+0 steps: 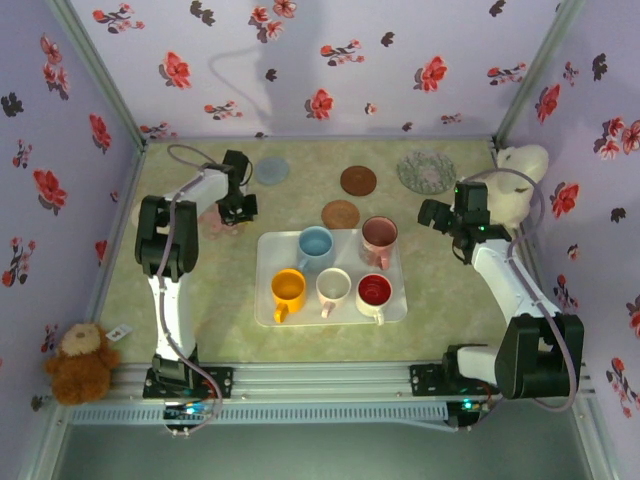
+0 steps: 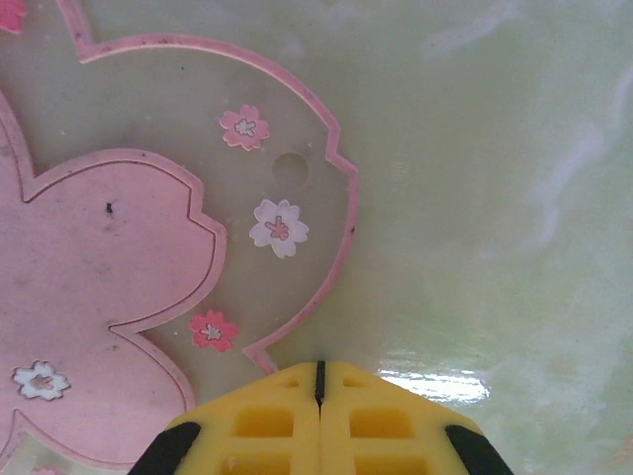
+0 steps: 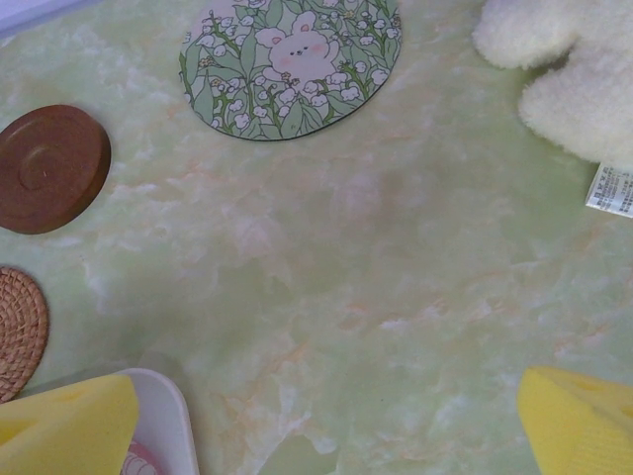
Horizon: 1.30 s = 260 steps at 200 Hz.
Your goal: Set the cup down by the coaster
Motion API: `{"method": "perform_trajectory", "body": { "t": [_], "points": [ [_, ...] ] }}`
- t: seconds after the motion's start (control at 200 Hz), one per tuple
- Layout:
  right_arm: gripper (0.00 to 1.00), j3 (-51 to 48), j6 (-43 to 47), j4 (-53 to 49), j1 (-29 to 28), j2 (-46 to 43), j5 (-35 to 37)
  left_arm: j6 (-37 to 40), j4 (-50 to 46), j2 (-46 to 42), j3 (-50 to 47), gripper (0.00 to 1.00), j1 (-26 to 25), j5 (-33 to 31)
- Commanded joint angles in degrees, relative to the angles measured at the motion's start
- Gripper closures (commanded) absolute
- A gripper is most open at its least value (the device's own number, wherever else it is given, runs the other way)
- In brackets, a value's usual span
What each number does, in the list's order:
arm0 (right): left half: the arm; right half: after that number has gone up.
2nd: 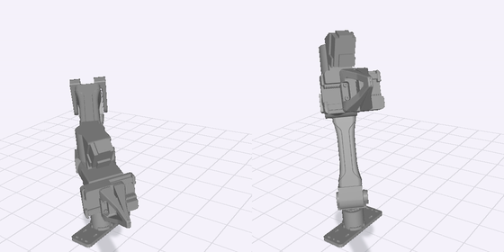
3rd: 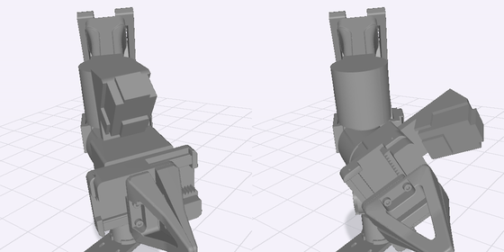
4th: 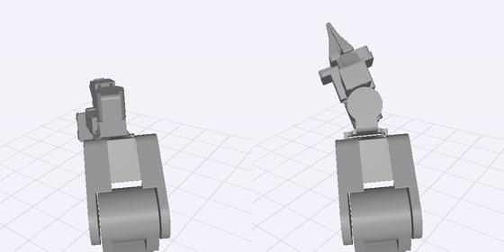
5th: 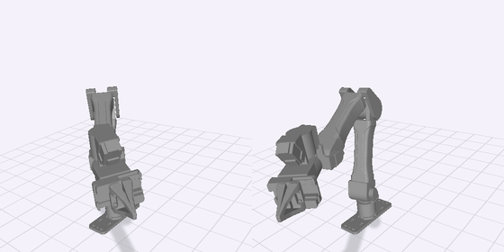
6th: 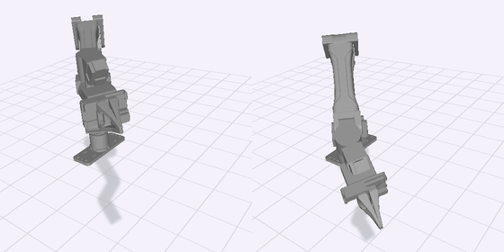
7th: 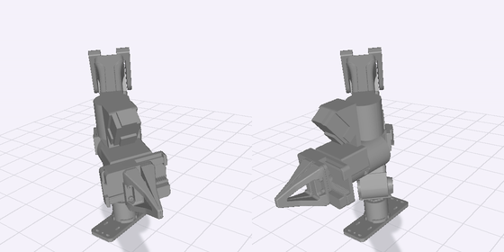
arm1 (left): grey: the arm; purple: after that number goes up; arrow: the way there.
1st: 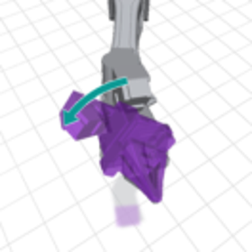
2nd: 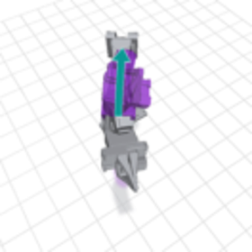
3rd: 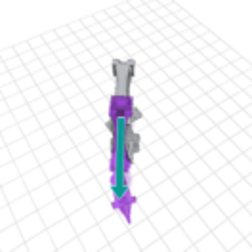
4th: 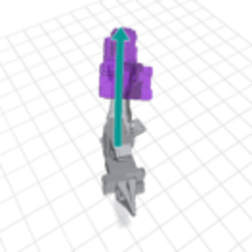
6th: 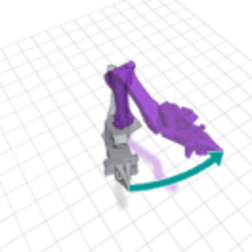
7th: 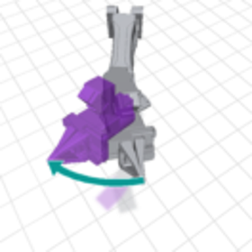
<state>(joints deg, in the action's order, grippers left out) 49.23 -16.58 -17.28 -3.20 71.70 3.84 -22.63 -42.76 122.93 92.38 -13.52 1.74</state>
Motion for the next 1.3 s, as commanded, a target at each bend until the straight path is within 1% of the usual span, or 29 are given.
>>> {"method": "perform_trajectory", "body": {
  "t": [0.0, 0.215, 0.315, 0.495, 0.67, 0.835, 0.985, 1.295],
  "points": [
    [0.01, 1.52, -0.74, -0.20, -0.57, 0.37, -0.41, 0.72, -1.29, -3.36, -0.88, 0.96, 0.84, 1.36],
    [0.01, 1.92, -0.74, -0.04, -0.91, 0.91, -0.50, -1.62, -1.00, -8.93, -2.73, 0.96, 0.32, 2.10],
    [0.01, 1.87, -0.66, -0.04, -1.02, 1.15, -0.71, -2.15, -1.91, -11.55, -4.90, 0.96, 0.26, 1.14],
    [0.01, 1.75, -0.65, 0.35, -1.24, 1.55, -0.92, -2.50, -4.57, -14.84, -10.21, 0.97, 0.25, -2.62],
    [0.01, 1.66, -0.78, 0.96, -1.44, 2.10, -1.23, -2.77, -5.20, -17.25, -15.60, 0.97, 0.25, -4.29],
    [0.01, 1.58, -0.91, 1.25, -1.77, 2.39, -1.29, -2.17, -6.28, -17.13, -17.90, 0.98, 0.49, -7.53],
    [0.01, 1.18, -0.81, 1.11, -1.88, 2.11, -1.04, -1.84, -5.03, -16.07, -18.55, 0.98, 1.37, -8.60],
    [0.01, 1.00, -0.90, 0.76, -1.93, 1.72, -0.55, -0.63, -4.01, -11.13, -14.24, 0.99, 2.42, -9.82]
  ]
}}
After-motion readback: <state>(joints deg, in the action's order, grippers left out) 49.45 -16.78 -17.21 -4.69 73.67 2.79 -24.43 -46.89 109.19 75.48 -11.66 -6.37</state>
